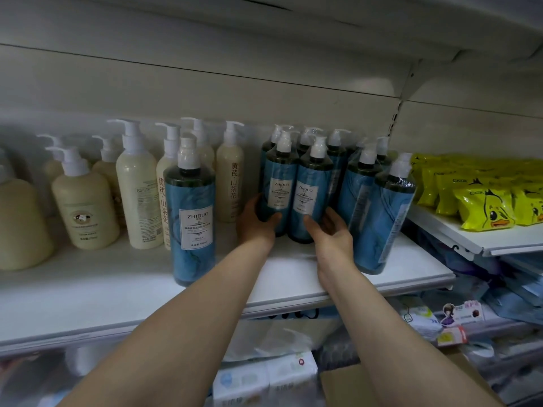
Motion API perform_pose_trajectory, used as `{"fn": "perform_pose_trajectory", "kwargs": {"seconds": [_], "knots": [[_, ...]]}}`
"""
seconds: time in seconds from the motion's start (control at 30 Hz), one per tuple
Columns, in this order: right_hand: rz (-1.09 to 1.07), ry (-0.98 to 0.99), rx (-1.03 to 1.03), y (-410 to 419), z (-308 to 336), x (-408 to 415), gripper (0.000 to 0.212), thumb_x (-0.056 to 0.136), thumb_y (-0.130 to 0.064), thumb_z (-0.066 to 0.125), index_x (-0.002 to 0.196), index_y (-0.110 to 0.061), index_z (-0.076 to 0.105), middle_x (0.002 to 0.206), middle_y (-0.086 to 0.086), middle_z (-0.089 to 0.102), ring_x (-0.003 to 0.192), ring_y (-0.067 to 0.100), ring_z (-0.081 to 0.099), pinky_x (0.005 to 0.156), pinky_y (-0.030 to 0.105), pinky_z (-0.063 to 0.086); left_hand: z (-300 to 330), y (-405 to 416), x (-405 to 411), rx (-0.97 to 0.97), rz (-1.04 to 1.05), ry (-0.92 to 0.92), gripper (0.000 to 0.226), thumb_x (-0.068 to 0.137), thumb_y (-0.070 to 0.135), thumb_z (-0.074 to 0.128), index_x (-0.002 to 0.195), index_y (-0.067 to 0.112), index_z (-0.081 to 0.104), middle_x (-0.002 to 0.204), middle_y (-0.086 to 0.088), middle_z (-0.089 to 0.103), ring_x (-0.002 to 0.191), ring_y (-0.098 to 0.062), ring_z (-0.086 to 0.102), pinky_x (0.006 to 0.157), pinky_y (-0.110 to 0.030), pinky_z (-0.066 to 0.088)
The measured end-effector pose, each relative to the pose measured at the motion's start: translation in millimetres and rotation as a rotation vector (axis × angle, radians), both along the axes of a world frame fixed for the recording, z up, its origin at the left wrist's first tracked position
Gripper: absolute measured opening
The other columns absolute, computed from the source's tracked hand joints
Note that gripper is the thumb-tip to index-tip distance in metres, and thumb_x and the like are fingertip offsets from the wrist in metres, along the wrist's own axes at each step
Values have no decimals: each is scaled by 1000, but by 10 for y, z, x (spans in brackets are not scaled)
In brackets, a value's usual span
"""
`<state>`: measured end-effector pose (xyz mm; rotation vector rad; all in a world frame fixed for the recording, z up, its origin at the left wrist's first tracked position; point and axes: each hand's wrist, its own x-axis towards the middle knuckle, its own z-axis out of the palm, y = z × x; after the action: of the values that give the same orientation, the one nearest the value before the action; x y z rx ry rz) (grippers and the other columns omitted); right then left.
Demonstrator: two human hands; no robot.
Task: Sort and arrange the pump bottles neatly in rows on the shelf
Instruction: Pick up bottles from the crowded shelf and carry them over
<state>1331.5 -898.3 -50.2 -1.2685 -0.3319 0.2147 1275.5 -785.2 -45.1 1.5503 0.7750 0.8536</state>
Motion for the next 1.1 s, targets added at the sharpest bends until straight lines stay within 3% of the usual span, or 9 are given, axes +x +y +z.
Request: {"fn": "perform_pose_trajectory", "kwargs": {"seconds": [0.13,0.3,0.47,0.6,0.73,0.8,0.87,0.97,1.1], "knots": [[-15,14,17,76,-1,33,69,87,-6,76,148,-11,45,138,8,60,123,19,59,99,29,49,-10,25,41,16,9,-2,69,87,18,75,147,23,43,146,-4,52,134,-24,48,108,-33,40],[-44,-13,-25,155,-25,94,70,84,-7,79,147,-12,47,135,8,63,123,22,61,104,37,50,-27,21,82,35,11,-10,68,86,16,75,147,22,43,145,-5,52,133,-23,49,94,-21,36],[-87,-84,-180,227,-27,130,74,78,-18,86,143,-18,50,136,4,63,123,23,60,105,42,51,-35,2,64,40,10,7,70,87,18,74,149,23,41,147,-3,50,134,-21,47,96,-20,34],[-125,-103,-258,252,7,131,73,81,-20,84,144,-18,49,138,5,61,126,25,58,106,38,48,4,-36,9,-44,45,4,67,91,19,71,150,17,39,148,-6,49,134,-24,47,94,-20,33],[-73,-133,-294,176,25,104,67,85,-20,80,145,-17,48,139,5,60,127,24,56,108,37,46,-47,-109,-40,-116,171,-18,44,89,27,73,125,11,54,123,-11,60,114,-29,59,88,-28,43],[-11,-144,-297,104,12,89,63,86,-18,79,143,-17,51,136,5,63,124,23,59,106,39,48,-86,-190,-70,-75,152,-56,36,89,26,72,119,11,59,110,-3,62,101,-22,60,82,-26,42],[76,-151,-287,5,7,94,58,87,-16,77,141,-16,53,130,3,66,119,20,62,100,32,52,-93,-279,-100,-46,74,-57,33,92,24,69,122,13,61,108,-1,63,98,-15,57,82,-24,41],[182,-187,-275,-129,32,81,48,92,-12,71,137,-15,57,118,-3,69,109,7,65,85,14,53,-81,-363,-132,10,-87,-66,39,95,15,64,134,17,59,129,-3,64,113,-15,59,89,-21,42],[116,-249,-340,-141,14,14,46,94,-17,69,138,-17,58,129,3,67,119,15,62,103,30,51,-71,-423,-130,60,-175,-32,54,94,8,63,145,20,48,143,-3,55,132,-19,51,101,-23,40]]}}
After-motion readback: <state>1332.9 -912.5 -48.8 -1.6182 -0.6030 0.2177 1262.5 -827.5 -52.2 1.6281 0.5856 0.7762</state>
